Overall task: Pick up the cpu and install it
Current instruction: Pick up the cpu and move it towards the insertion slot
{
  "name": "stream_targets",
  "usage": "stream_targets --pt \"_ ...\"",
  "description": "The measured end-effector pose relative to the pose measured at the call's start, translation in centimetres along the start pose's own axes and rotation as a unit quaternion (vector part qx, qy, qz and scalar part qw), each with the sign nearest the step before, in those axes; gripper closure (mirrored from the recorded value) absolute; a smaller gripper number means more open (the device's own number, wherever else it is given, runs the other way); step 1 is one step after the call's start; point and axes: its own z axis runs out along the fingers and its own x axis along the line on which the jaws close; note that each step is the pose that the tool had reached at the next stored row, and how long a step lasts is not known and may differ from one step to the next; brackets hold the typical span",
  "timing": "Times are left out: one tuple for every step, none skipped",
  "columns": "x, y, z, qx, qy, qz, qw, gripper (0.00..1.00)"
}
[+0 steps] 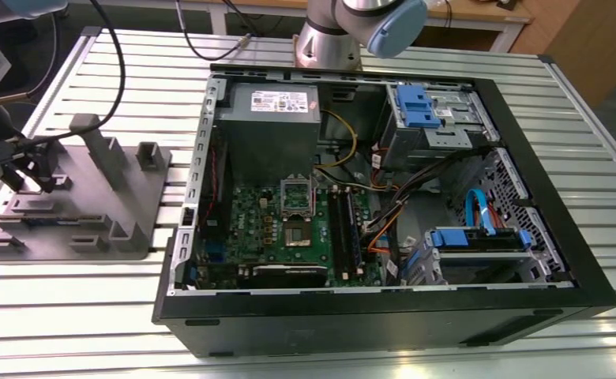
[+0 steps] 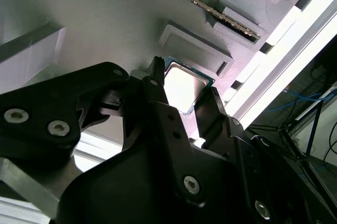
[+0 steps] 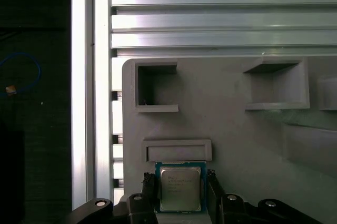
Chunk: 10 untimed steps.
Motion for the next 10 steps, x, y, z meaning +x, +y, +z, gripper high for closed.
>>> stream_targets --pt "0.00 0.00 -0.02 0.0000 0.0000 0.000 1.00000 0.53" --pt "0.00 0.00 -0.02 0.0000 0.0000 0.000 1.00000 0.53" --pt "0.00 0.00 -0.04 0.0000 0.0001 0.000 1.00000 0.53" --pt "0.00 0.01 -0.09 0.0000 0.0000 0.000 1.00000 0.53" --pt "0.00 0.00 -0.11 0.0000 0.0000 0.000 1.00000 0.53" --pt "0.00 0.01 -0.17 0.0000 0.0000 0.000 1.00000 0.53" --pt "0.00 0.01 -0.21 0.0000 0.0000 0.000 1.00000 0.53" --pt "0.00 0.01 -0.21 0.0000 0.0000 0.000 1.00000 0.53" --pt "0.00 0.01 -0.23 0.0000 0.0000 0.000 1.00000 0.53" --pt "0.00 0.01 -0.26 0.0000 0.0000 0.000 1.00000 0.53"
